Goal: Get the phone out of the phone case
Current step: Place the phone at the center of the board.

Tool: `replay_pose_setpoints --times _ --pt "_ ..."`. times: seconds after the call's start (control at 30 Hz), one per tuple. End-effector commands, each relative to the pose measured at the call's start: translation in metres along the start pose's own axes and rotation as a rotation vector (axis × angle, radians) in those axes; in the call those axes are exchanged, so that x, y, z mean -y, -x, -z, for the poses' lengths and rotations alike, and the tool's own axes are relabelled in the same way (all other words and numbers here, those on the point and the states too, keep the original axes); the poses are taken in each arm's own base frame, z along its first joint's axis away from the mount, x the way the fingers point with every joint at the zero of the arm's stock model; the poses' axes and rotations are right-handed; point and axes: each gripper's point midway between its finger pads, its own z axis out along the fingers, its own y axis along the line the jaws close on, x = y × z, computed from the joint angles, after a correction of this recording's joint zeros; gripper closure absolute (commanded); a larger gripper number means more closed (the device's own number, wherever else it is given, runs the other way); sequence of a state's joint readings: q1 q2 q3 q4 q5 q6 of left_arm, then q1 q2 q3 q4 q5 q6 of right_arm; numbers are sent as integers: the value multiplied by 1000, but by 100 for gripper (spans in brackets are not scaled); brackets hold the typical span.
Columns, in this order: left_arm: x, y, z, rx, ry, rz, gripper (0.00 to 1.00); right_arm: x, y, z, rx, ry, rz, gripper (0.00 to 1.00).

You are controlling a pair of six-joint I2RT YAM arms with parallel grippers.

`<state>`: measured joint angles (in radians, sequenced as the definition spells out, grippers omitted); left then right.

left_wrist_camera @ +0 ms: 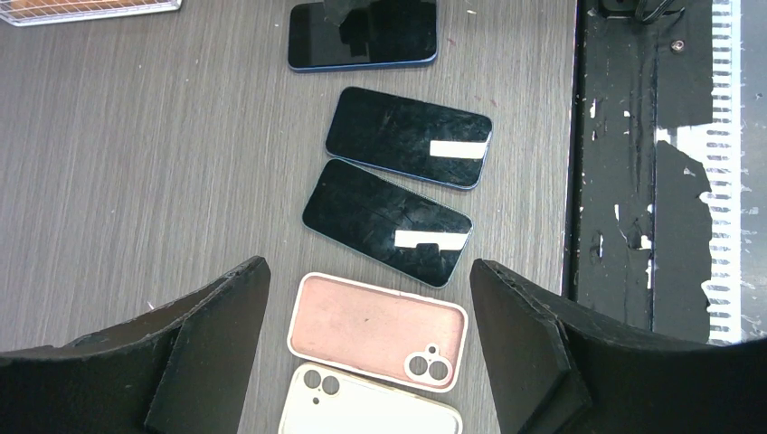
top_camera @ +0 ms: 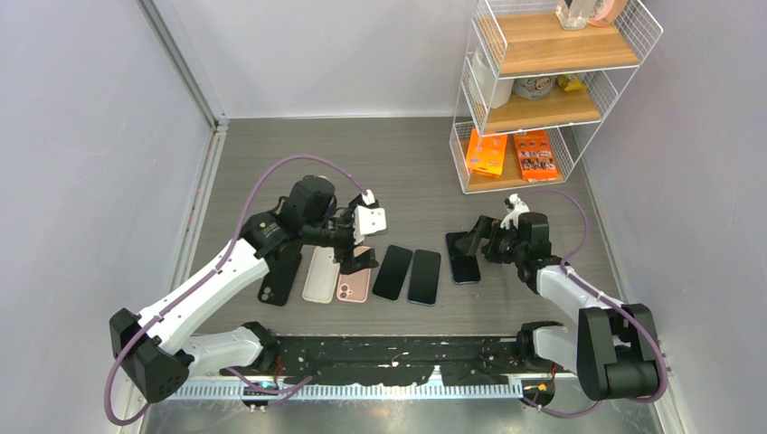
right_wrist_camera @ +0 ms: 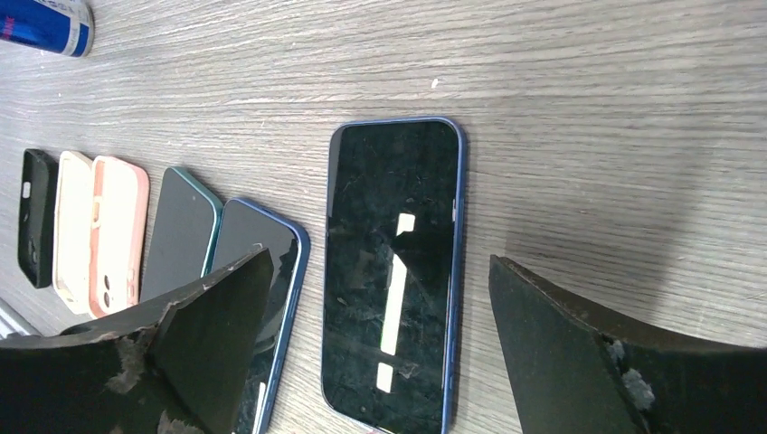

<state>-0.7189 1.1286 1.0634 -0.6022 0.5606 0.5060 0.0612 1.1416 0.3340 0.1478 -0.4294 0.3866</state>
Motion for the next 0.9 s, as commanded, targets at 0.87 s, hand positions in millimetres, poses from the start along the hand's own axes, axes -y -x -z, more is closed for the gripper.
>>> replay_pose_setpoints --times 0.87 --pt "8 9 16 76 29 -81 14 16 95 -15 -95 -190 390 2"
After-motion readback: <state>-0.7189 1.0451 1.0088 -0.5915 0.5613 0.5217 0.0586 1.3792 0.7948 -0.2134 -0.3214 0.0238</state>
